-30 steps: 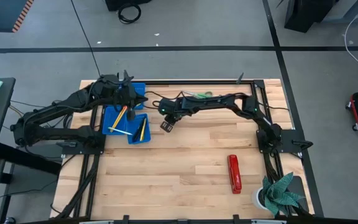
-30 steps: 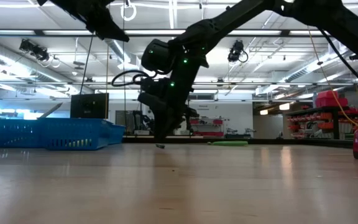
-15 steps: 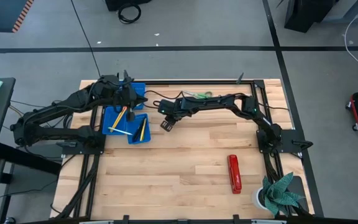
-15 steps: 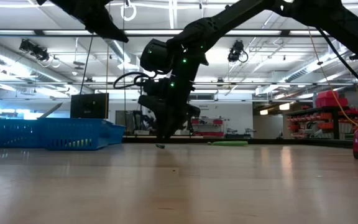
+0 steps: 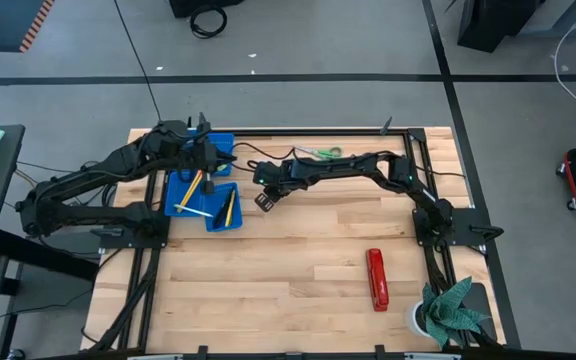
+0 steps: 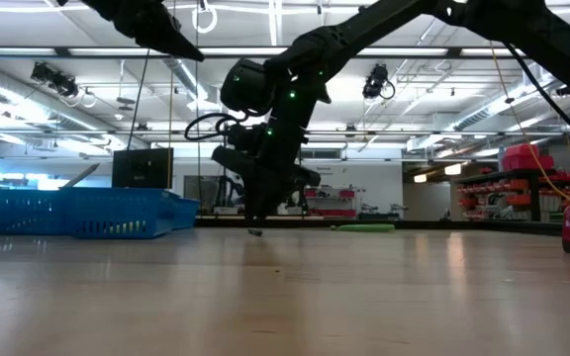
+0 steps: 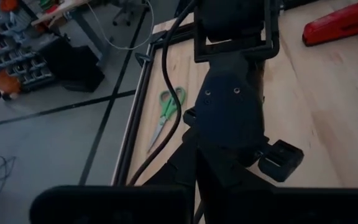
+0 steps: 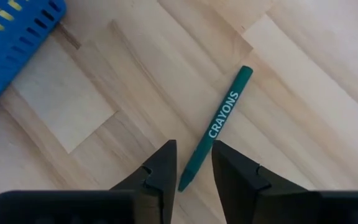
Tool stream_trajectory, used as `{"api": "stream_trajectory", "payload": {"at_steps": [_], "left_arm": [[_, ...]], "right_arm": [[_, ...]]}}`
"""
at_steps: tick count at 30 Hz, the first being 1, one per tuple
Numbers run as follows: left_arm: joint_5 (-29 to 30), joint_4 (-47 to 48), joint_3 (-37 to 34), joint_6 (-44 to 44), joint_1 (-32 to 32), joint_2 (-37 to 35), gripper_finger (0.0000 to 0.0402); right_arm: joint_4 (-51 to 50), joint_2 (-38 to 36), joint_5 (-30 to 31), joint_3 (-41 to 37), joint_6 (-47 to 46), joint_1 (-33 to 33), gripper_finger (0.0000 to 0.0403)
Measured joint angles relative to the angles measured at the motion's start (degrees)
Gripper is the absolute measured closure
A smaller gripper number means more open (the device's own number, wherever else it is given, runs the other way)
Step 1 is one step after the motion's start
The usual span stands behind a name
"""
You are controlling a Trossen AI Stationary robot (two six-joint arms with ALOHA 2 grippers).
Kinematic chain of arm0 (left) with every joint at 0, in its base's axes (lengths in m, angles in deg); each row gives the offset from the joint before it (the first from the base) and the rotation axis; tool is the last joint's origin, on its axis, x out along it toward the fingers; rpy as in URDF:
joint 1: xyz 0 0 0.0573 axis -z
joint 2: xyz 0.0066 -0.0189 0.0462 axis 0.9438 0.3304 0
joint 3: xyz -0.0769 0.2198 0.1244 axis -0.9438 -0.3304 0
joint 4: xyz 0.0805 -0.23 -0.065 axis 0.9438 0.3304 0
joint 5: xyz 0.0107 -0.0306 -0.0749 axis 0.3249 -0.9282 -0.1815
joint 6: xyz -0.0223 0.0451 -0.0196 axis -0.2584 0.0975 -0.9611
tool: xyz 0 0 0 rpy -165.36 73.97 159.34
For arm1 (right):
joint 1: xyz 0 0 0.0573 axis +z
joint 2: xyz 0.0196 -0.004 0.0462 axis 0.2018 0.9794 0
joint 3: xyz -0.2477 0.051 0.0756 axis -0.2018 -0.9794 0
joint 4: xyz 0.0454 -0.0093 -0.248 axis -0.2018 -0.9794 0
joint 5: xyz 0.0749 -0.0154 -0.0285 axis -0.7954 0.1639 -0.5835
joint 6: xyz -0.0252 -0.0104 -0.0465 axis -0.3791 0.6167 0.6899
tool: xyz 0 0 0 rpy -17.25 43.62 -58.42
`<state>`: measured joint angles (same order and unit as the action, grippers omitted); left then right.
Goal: Sort crayons/erasers/pens/pencils in bins
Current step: Put the green crayon into the top left blue bin
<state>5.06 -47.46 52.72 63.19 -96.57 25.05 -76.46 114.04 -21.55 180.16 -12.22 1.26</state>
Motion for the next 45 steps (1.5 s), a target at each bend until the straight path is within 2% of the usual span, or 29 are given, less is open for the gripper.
{"api": "stream_trajectory", "payload": {"at_steps": [12, 21, 34, 45], "left_arm": [[0.01, -0.46, 0.00, 3.42, -0.02, -0.46, 0.0373], [0.01, -0.48, 0.00, 6.40, -0.04, -0.46, 0.0385], [0.01, -2.19, 0.00, 7.87, -0.04, -0.46, 0.0378], [0.01, -2.25, 0.00, 7.95, -0.04, -0.44, 0.0383]], "right_arm": [[0.61, 0.00, 2.32, -0.10, -3.38, 0.95, 0.0297], [7.15, -0.07, 2.98, -6.04, -7.13, 1.09, 0.0297], [7.54, -0.11, 4.19, -6.34, -7.73, 0.95, 0.0299], [7.38, -0.07, 5.50, -6.38, -5.14, 1.21, 0.0360]]}}
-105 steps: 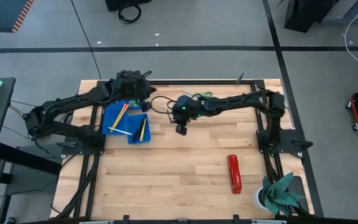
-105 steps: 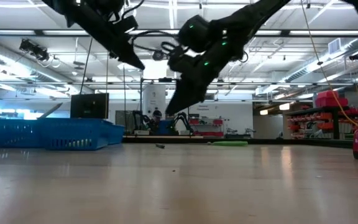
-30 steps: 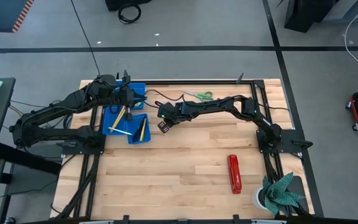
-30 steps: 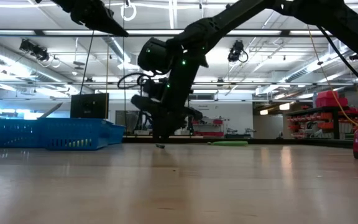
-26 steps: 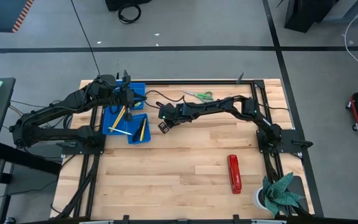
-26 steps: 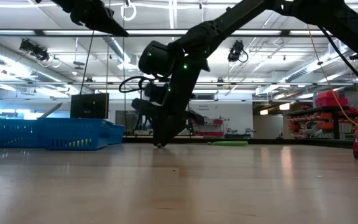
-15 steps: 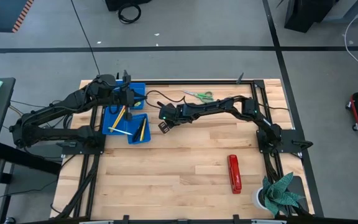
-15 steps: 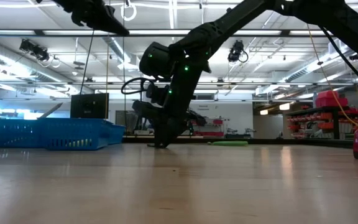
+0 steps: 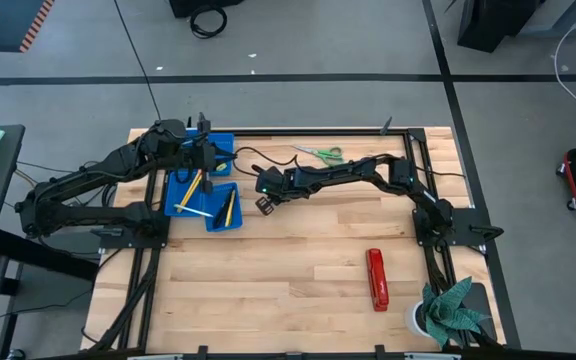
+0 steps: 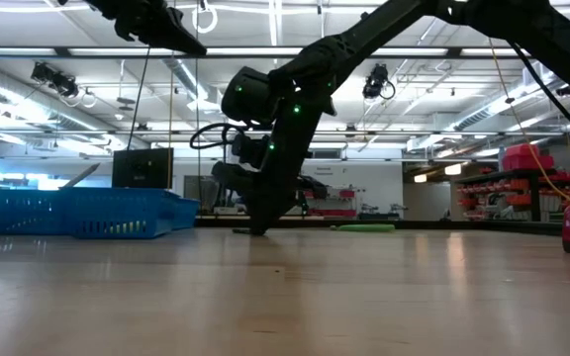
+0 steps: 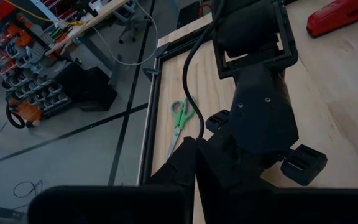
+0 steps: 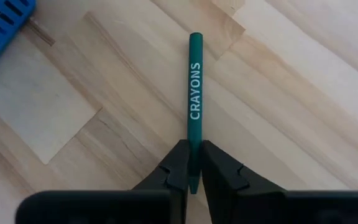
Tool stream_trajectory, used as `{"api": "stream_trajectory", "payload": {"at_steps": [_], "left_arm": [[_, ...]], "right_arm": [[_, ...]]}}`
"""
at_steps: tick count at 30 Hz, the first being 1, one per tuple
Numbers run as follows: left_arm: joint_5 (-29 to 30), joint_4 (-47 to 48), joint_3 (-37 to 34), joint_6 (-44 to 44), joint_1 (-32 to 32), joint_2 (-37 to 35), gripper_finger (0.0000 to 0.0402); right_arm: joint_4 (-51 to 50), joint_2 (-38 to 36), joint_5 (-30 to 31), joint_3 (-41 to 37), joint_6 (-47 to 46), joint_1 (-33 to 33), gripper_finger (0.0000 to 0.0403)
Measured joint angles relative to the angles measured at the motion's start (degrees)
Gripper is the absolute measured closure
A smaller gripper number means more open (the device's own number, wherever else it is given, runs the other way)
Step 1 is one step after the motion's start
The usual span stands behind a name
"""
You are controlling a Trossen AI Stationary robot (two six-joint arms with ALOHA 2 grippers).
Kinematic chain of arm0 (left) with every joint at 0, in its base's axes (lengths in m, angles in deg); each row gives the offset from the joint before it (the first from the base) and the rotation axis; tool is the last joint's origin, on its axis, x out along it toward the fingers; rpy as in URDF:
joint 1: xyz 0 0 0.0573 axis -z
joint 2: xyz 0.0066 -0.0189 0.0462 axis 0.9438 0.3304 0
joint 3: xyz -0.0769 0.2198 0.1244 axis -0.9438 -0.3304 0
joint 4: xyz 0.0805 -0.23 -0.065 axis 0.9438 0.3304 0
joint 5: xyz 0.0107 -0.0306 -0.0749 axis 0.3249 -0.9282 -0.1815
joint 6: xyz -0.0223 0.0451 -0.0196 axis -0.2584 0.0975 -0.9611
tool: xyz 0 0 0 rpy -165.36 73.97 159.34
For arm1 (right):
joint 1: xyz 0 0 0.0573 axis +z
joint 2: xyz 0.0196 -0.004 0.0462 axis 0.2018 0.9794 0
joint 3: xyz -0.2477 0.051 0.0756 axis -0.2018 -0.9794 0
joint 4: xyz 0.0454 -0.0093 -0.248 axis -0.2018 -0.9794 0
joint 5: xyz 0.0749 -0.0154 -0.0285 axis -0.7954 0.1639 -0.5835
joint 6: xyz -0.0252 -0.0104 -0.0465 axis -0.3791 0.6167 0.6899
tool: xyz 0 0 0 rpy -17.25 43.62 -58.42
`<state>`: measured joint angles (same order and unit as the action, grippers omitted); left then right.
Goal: Sort crayons/erasers/pens/pencils in bins
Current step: Put the green crayon into the top left blue bin
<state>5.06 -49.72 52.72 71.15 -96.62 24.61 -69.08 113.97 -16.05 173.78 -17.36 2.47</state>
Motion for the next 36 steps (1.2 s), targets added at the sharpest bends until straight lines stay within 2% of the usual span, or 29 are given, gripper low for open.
{"api": "stream_trajectory", "payload": {"at_steps": [11, 17, 23, 28, 32, 36], "left_arm": [[0.00, -1.77, 0.00, -0.21, 0.00, 0.00, 0.0388], [0.00, -2.09, 0.00, -3.07, 0.02, 0.00, 0.0383], [1.38, -1.53, 0.00, -3.24, 0.02, 0.00, 0.0380], [6.35, 0.12, 0.00, -3.23, -0.27, 0.00, 0.0389], [6.40, 2.40, 0.00, -2.37, -1.70, 0.02, 0.0387], [6.47, 2.07, -0.02, -1.77, -6.30, 0.02, 0.0377]], "right_arm": [[-0.30, 0.22, -0.36, 1.04, 4.84, 0.09, 0.0365], [-0.78, 0.31, -0.41, 4.52, 8.83, 1.07, 0.0365], [-7.12, 0.24, -0.20, 9.76, 11.28, 1.95, 0.0366], [-14.15, 0.09, 3.31, 14.20, 11.78, 3.24, 0.0366], [-17.64, 0.09, 6.57, 17.19, 13.89, 4.45, 0.0366], [-17.02, 0.09, 8.22, 19.83, 18.32, 5.25, 0.0366]]}}
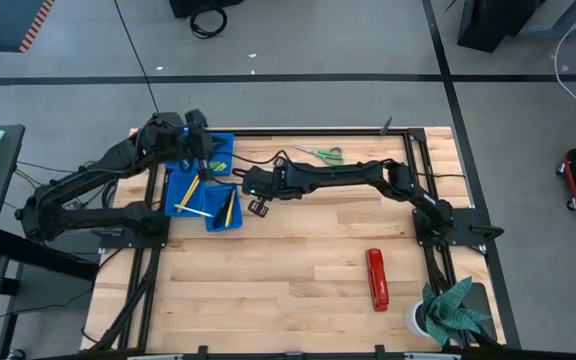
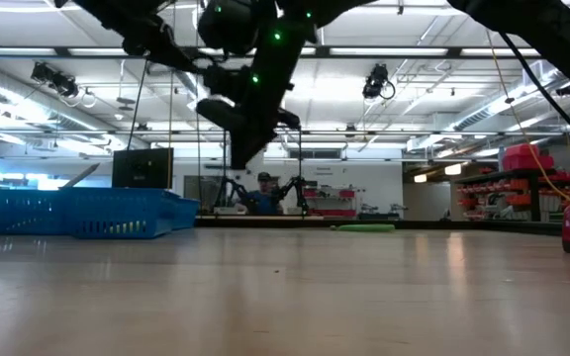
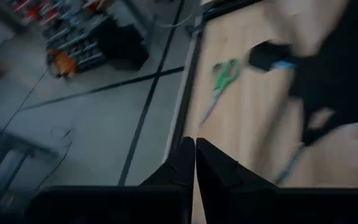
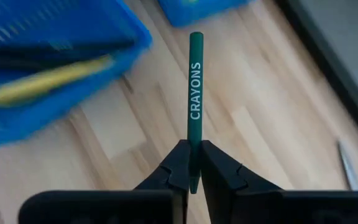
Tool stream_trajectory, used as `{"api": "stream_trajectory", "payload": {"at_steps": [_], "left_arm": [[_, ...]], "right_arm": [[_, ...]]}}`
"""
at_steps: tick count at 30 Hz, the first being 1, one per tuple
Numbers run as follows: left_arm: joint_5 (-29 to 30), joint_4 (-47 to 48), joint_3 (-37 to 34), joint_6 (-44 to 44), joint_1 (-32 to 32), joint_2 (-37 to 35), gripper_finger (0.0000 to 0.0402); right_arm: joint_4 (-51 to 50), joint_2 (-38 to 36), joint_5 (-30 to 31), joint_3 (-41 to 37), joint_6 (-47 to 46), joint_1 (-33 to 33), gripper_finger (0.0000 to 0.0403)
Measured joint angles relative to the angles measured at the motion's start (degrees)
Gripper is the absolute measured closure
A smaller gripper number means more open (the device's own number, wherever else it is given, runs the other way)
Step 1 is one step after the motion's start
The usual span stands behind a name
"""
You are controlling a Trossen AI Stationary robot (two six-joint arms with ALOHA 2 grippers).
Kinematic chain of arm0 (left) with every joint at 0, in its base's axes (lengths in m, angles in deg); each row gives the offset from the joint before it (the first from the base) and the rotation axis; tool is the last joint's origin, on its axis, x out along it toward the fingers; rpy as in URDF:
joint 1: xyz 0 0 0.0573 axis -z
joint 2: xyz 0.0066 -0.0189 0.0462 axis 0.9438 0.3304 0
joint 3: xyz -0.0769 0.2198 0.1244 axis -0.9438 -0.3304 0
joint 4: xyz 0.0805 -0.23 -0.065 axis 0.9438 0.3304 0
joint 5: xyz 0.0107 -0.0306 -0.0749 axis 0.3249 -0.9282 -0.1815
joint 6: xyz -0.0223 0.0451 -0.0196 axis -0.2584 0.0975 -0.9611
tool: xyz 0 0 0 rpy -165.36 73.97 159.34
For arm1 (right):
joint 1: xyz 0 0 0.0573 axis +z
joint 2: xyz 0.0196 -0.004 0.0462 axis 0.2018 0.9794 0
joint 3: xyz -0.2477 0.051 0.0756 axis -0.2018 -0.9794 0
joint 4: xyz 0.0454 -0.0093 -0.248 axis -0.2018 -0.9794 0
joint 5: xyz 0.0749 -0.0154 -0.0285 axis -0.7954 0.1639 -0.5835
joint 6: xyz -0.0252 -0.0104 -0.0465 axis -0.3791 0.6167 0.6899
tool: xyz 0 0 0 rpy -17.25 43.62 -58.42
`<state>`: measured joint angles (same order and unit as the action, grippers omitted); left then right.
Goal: Sort crayons/erasers/pens/pencils in bins
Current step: Put the green crayon into the top left blue bin
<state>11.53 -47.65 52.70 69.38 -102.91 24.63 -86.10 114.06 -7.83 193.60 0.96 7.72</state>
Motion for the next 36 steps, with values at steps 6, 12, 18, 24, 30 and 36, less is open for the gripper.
{"api": "stream_trajectory", "payload": {"at_steps": [6, 12, 18, 24, 30, 36], "left_arm": [[-14.36, -0.06, -0.04, -1.06, -10.43, 1.79, 0.0379], [-51.71, -0.76, -0.07, 5.02, -21.28, 6.68, 0.0372], [-61.21, -2.33, -0.07, 6.10, -29.81, 8.76, 0.0344], [-76.29, -10.22, -0.07, 6.05, -33.86, 15.63, 0.0321], [-89.14, -20.08, -0.02, 5.66, -33.07, 24.79, 0.0305], [-89.33, -28.56, 0.00, 1.89, -29.95, 29.82, 0.0295]], "right_arm": [[3.18, -0.07, 0.01, 0.74, 5.18, -0.07, 0.0366], [1.24, -0.92, 0.99, 0.78, 6.35, 0.44, 0.0366], [-3.42, -6.54, 10.76, 0.78, 5.52, 2.06, 0.0366], [-2.87, -12.43, 14.14, 0.78, 5.83, 4.31, 0.0366], [-2.80, -15.53, 19.21, 0.78, 7.70, 7.08, 0.0366], [-1.74, -16.82, 23.13, 0.76, 9.49, 9.23, 0.0366]]}}
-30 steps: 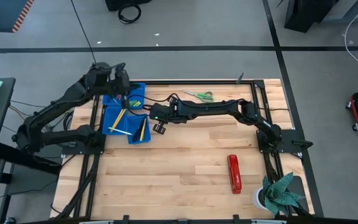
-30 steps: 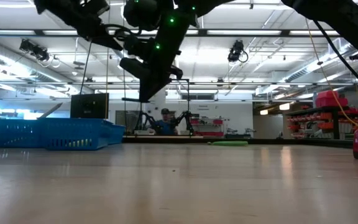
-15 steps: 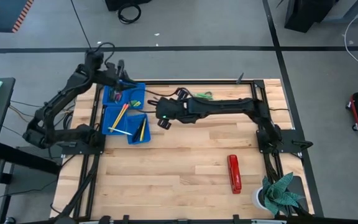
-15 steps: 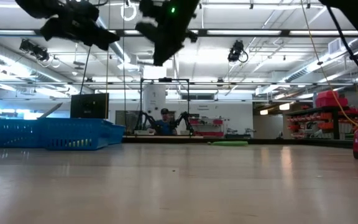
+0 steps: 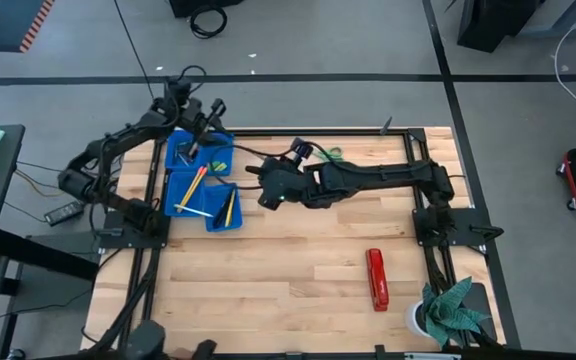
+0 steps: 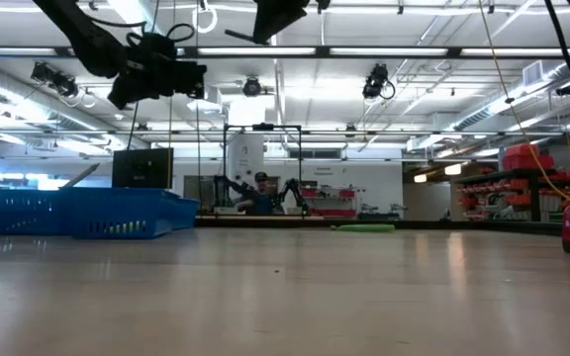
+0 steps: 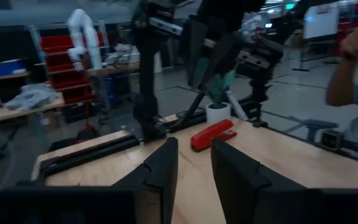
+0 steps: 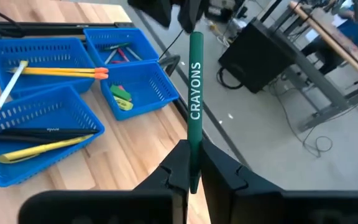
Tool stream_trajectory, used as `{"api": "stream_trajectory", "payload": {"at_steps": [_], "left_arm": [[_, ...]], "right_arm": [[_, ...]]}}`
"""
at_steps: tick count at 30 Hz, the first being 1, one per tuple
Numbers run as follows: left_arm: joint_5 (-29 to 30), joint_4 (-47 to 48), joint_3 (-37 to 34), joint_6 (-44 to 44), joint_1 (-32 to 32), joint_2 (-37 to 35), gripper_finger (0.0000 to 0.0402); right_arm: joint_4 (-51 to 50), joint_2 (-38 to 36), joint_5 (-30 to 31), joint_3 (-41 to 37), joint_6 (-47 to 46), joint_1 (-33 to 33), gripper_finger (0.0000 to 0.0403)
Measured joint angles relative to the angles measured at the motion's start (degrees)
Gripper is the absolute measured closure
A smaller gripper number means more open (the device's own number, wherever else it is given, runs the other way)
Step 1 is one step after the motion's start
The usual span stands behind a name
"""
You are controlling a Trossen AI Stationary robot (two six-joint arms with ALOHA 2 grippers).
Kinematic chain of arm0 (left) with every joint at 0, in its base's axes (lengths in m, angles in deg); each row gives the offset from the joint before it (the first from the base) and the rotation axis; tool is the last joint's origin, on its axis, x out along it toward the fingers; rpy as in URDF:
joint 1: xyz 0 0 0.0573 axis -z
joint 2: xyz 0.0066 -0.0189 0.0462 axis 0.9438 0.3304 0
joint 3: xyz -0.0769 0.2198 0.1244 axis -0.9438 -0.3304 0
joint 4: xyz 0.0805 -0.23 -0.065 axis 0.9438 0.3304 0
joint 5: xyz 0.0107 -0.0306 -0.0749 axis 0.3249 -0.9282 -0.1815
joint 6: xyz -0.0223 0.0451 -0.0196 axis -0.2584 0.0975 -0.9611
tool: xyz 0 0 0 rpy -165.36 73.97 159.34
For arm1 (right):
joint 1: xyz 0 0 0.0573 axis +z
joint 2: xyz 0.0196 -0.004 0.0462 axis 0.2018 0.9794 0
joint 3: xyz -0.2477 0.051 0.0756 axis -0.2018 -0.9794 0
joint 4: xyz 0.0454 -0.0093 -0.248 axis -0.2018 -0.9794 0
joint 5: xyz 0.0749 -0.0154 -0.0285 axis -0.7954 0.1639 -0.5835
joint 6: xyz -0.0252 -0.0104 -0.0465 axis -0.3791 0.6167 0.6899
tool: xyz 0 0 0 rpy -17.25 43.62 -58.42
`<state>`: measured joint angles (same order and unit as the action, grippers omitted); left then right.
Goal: Sort crayons/erasers/pens/pencils in bins
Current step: Put the green crayon into the top left blue bin
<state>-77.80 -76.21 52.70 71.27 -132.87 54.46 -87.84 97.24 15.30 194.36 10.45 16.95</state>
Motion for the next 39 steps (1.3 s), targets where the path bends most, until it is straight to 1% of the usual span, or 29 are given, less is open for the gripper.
{"api": "stream_trajectory", "payload": {"at_steps": [4, 8, 10, 13, 14, 18, 23, 25, 29, 34, 39], "left_arm": [[-0.01, -3.41, 0.00, -2.52, 4.50, 0.71, 0.0284], [0.30, -5.91, 0.00, -4.29, 10.13, 0.71, 0.0260], [2.27, -7.33, 0.00, -4.88, 12.75, 0.71, 0.0245], [7.65, -9.75, 0.00, -5.50, 15.88, 0.71, 0.0224], [8.60, -10.65, 0.00, -6.25, 16.64, 0.71, 0.0217], [8.90, -13.20, 0.00, -8.92, 18.95, 0.69, 0.0192], [8.84, -14.63, 0.00, -9.34, 20.75, 0.69, 0.0173], [7.42, -15.52, 0.00, -9.32, 21.48, 0.69, 0.0169], [0.34, -15.97, 0.00, -7.44, 23.14, 0.69, 0.0171], [0.87, -16.01, 0.00, -5.10, 24.99, 0.69, 0.0186], [2.76, -16.39, 0.00, -4.84, 27.12, 0.69, 0.0199]], "right_arm": [[0.63, -0.01, 1.02, -0.07, 1.12, 0.69, 0.0366], [0.95, -0.01, 1.00, -0.07, 1.02, 1.06, 0.0366], [1.16, -0.01, 0.99, -0.07, 0.87, 1.40, 0.0366], [1.85, -0.01, 0.97, -0.07, 0.99, 2.34, 0.0366], [1.91, -0.01, 0.94, -0.07, 1.07, 2.77, 0.0366], [2.11, -0.01, 0.83, -0.07, 1.07, 4.35, 0.0366], [2.33, -0.01, 0.83, -0.07, 0.19, 5.52, 0.0366], [2.33, -0.01, 0.83, -0.07, 0.14, 5.86, 0.0366], [2.50, 0.01, 0.99, -0.63, -0.51, 6.24, 0.0366], [3.94, 0.01, 1.27, -2.74, -1.01, 6.57, 0.0366], [4.43, 0.15, 1.06, -3.96, -0.99, 6.52, 0.0367]]}}
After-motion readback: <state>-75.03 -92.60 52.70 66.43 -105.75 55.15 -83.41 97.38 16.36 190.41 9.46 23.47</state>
